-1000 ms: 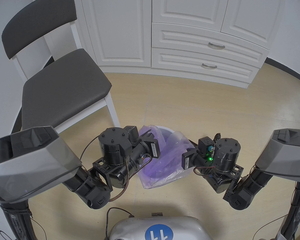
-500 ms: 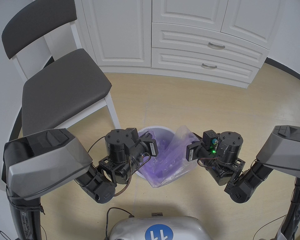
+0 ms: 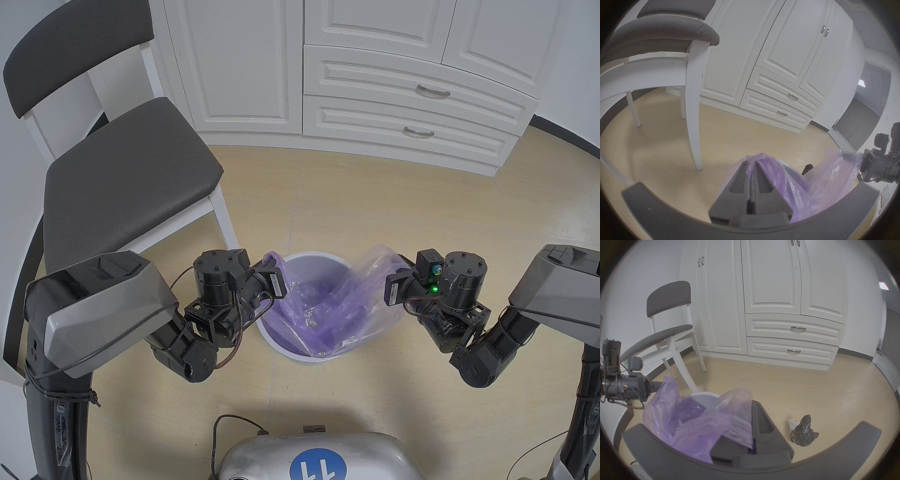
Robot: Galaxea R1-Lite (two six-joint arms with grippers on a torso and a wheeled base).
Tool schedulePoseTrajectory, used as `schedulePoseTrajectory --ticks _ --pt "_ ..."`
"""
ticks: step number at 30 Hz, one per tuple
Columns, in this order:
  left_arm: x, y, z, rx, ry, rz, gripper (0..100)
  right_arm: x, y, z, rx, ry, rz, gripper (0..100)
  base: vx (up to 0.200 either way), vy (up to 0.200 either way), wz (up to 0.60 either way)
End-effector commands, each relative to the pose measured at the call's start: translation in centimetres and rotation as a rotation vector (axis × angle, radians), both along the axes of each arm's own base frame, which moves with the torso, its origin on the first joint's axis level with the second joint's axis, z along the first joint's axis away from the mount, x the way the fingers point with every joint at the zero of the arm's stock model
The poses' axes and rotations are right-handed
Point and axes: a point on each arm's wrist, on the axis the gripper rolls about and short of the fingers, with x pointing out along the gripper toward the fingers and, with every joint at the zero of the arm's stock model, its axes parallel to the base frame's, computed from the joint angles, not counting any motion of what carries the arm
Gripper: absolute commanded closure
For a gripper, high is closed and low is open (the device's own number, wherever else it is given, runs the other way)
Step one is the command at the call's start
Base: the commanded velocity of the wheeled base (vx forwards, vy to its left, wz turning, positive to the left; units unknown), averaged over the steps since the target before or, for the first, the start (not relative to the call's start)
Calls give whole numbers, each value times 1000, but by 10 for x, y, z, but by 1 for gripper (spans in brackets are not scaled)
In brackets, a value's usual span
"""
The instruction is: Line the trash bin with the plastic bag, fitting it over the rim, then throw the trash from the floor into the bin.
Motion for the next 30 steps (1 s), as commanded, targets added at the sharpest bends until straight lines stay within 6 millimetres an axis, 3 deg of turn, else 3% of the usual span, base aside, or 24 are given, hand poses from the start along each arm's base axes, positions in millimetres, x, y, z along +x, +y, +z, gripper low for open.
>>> schedulePoseTrajectory --ticks 1,8,14,17,18,21,26,30 --pt "0 14 8 8 18 6 100 11 -7 -10 -17 27 -32 100 0 0 0" --pt "-6 26 11 50 121 -29 100 23 -24 -17 -52 74 -85 100 0 0 0" --pt "-4 9 -10 51 151 -54 100 27 -35 -19 -76 86 -115 100 0 0 0" --pt "-4 9 -10 51 151 -54 100 27 -35 -19 -76 86 -115 100 0 0 0" --pt "-6 -8 -18 8 170 -67 100 31 -44 -19 -103 86 -139 100 0 0 0" --pt "-9 -19 -19 -21 179 -76 100 33 -50 -20 -109 88 -154 100 0 0 0" --pt "-11 -23 -27 -25 197 -78 100 35 -56 -21 -148 90 -170 100 0 0 0" --pt "-4 -15 -24 -25 187 -55 100 35 -57 -26 -155 103 -174 100 0 0 0"
